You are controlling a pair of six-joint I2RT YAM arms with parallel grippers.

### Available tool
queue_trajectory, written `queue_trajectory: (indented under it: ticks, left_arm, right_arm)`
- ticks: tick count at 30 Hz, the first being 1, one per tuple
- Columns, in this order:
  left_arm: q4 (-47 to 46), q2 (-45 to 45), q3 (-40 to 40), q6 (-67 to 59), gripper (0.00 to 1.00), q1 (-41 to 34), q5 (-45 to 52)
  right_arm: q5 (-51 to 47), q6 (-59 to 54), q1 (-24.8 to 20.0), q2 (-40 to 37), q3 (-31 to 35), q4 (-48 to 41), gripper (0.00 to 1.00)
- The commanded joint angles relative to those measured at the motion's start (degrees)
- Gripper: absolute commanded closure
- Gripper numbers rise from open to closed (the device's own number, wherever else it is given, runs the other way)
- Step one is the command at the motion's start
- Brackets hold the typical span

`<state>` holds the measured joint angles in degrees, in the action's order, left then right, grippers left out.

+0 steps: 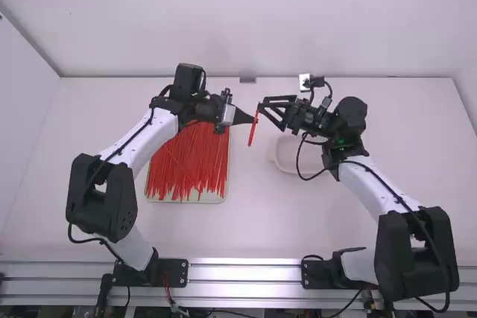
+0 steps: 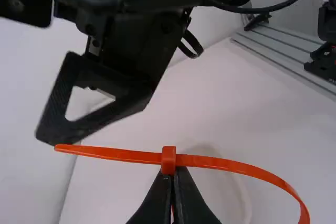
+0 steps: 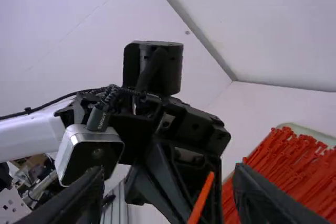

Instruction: Fasten the cable tie

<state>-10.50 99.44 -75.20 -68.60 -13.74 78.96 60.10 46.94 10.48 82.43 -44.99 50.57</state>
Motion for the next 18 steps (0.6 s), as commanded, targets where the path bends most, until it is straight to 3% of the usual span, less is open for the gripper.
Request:
queue_trajectory:
  ticks: [1,6,12,16,17,18]
  left_arm:
    - [0.4,0.5,0.2,0.2,0.98,-0.5,2.7]
    - [5.3,0.5,0.2,7.1,0.98,-0.4,2.7]
    - [7.5,0.5,0.2,8.8,0.98,-1.0,3.1]
    - [7.5,0.5,0.3,8.8,0.98,-1.1,3.1]
    - [7.4,0.5,0.3,8.8,0.98,-1.3,3.1]
    - [7.4,0.5,0.3,8.8,0.98,-1.3,3.1]
  right_arm:
    - [1.0,-0.9,0.2,-1.0,-1.5,-0.5,0.33]
    - [1.4,-0.9,0.6,-1.0,-1.5,-1.0,0.35]
    - [1.4,-0.9,2.0,-1.0,-1.5,-0.9,0.50]
    - [1.4,-0.7,1.9,-1.0,-1.5,-0.5,0.53]
    - [1.4,-0.4,2.1,-1.0,-1.5,0.5,0.62]
    - [1.4,-0.4,1.9,-1.0,-1.5,0.7,0.64]
